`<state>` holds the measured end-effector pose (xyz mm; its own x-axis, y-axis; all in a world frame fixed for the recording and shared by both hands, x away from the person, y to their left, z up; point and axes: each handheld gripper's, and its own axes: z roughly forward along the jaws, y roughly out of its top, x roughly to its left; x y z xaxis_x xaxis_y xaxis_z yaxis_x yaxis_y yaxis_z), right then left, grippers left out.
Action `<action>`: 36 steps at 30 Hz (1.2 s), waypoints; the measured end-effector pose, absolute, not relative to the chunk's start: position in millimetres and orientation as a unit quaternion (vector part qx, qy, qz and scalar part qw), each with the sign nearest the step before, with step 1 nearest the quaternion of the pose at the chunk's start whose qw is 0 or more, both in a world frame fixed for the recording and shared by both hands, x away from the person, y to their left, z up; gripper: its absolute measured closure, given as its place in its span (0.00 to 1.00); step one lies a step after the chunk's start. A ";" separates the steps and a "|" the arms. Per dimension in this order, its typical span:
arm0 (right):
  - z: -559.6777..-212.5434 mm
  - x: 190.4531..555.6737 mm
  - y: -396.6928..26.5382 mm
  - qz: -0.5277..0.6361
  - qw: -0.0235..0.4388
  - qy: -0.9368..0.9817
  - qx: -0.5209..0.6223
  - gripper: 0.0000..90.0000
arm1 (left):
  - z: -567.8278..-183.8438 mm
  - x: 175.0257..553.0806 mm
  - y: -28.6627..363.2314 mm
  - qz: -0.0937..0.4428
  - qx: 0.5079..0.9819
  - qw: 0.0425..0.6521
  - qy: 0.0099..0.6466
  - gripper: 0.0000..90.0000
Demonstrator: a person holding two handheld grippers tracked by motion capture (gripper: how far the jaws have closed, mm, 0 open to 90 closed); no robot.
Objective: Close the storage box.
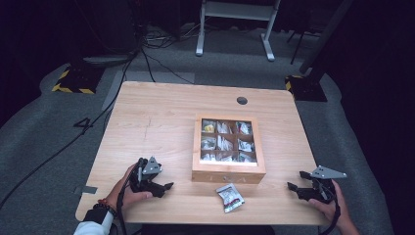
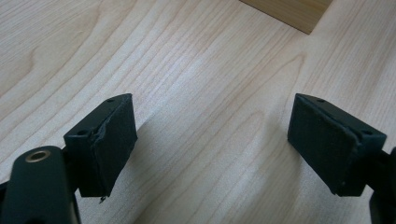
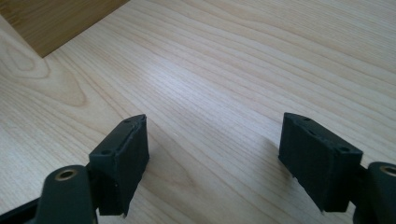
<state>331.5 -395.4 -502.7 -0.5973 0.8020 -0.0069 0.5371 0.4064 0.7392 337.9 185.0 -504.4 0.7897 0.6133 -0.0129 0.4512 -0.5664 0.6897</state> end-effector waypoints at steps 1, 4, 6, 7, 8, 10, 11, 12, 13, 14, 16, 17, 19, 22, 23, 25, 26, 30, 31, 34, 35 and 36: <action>-503.1 330.8 -395.9 0.361 0.185 0.816 0.411 0.27 | -504.5 337.9 185.0 0.115 0.878 0.353 0.303 0.18; -503.7 329.9 -395.9 0.362 0.188 0.813 0.415 0.26 | -504.5 337.9 185.0 0.115 0.878 0.353 0.303 0.18; -503.8 329.7 -395.8 0.360 0.189 0.812 0.418 0.25 | -504.6 337.8 185.0 0.114 0.877 0.354 0.304 0.18; -503.8 329.6 -395.7 0.360 0.190 0.812 0.419 0.25 | -504.5 337.8 185.0 0.114 0.877 0.354 0.304 0.18; -503.8 329.5 -395.7 0.360 0.190 0.811 0.420 0.25 | -504.6 337.8 185.0 0.114 0.877 0.354 0.304 0.18; -503.9 329.4 -395.7 0.360 0.190 0.811 0.420 0.25 | -504.5 337.8 185.0 0.114 0.877 0.353 0.303 0.18; -503.9 329.4 -395.7 0.360 0.190 0.811 0.421 0.25 | -504.6 337.8 185.0 0.114 0.877 0.354 0.304 0.18; -503.9 329.5 -395.7 0.360 0.190 0.811 0.421 0.25 | -504.6 337.8 185.1 0.114 0.877 0.354 0.303 0.18; -503.9 329.4 -395.8 0.359 0.191 0.811 0.421 0.25 | -504.5 337.9 185.2 0.114 0.878 0.354 0.303 0.18; -503.9 329.4 -395.8 0.359 0.191 0.811 0.421 0.25 | -504.5 338.0 185.3 0.114 0.878 0.354 0.302 0.18; -503.9 329.2 -395.7 0.359 0.193 0.809 0.423 0.25 | -504.5 338.1 185.5 0.114 0.878 0.354 0.301 0.18; -503.9 329.2 -395.7 0.359 0.193 0.809 0.424 0.24 | -504.6 338.3 185.7 0.113 0.878 0.354 0.300 0.18; -503.9 329.1 -395.9 0.358 0.193 0.809 0.425 0.25 | -504.7 338.7 185.9 0.113 0.879 0.355 0.299 0.18; -503.9 328.8 -396.1 0.358 0.193 0.808 0.427 0.24 | -504.7 339.2 186.2 0.111 0.879 0.355 0.297 0.18; -503.9 328.9 -396.2 0.358 0.193 0.808 0.427 0.24 | -504.7 339.2 186.2 0.111 0.879 0.355 0.297 0.18; -503.9 329.0 -396.2 0.358 0.193 0.808 0.427 0.24 | -504.7 339.3 186.3 0.111 0.879 0.355 0.297 0.18; -503.9 329.0 -396.2 0.358 0.193 0.808 0.427 0.24 | -504.7 339.2 186.3 0.111 0.879 0.355 0.297 0.18; -503.9 329.0 -396.2 0.358 0.193 0.808 0.427 0.24 | -504.7 339.2 186.3 0.111 0.879 0.355 0.297 0.18; -503.9 329.0 -396.3 0.358 0.193 0.808 0.427 0.24 | -504.6 339.2 186.3 0.111 0.879 0.355 0.297 0.18; -503.9 328.9 -396.3 0.358 0.193 0.807 0.427 0.24 | -504.6 339.2 186.3 0.111 0.880 0.355 0.297 0.18; -503.9 328.9 -396.3 0.358 0.193 0.808 0.427 0.24 | -504.6 339.2 186.3 0.111 0.880 0.355 0.297 0.18; -503.9 329.0 -396.3 0.358 0.193 0.808 0.427 0.24 | -504.6 339.2 186.3 0.111 0.879 0.355 0.297 0.18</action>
<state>329.0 -396.3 -503.9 -0.5606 0.8281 -0.0059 0.5515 0.3787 0.7432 339.2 186.3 -504.6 0.7988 0.6013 -0.0153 0.4436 -0.5717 0.6902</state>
